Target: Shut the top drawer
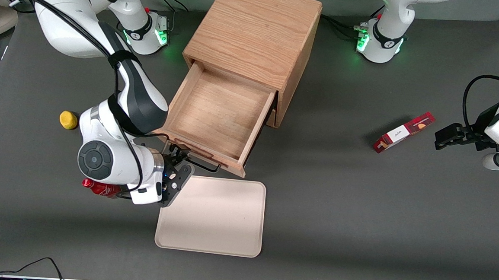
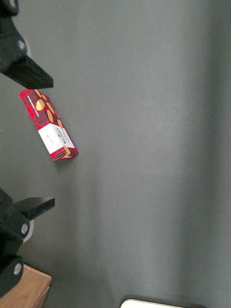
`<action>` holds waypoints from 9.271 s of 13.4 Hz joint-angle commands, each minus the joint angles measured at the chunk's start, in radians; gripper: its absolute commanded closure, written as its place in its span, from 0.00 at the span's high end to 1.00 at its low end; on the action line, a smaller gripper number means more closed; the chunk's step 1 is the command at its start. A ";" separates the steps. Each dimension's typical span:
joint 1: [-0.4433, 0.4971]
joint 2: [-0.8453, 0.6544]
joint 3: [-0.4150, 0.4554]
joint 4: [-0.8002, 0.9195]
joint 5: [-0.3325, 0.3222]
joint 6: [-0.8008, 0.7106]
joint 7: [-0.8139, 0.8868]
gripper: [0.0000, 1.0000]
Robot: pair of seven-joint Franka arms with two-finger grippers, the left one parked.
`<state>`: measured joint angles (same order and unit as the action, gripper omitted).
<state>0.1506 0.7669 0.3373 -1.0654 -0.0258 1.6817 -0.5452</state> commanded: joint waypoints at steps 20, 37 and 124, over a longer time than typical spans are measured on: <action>0.000 -0.017 -0.075 0.007 -0.019 0.102 -0.105 1.00; 0.006 -0.043 0.002 -0.050 -0.020 0.030 0.033 1.00; -0.235 -0.952 -0.222 -0.645 0.090 -0.179 0.808 1.00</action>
<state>-0.0760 -0.0854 0.0909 -1.5932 0.0620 1.4568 0.3384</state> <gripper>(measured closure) 0.000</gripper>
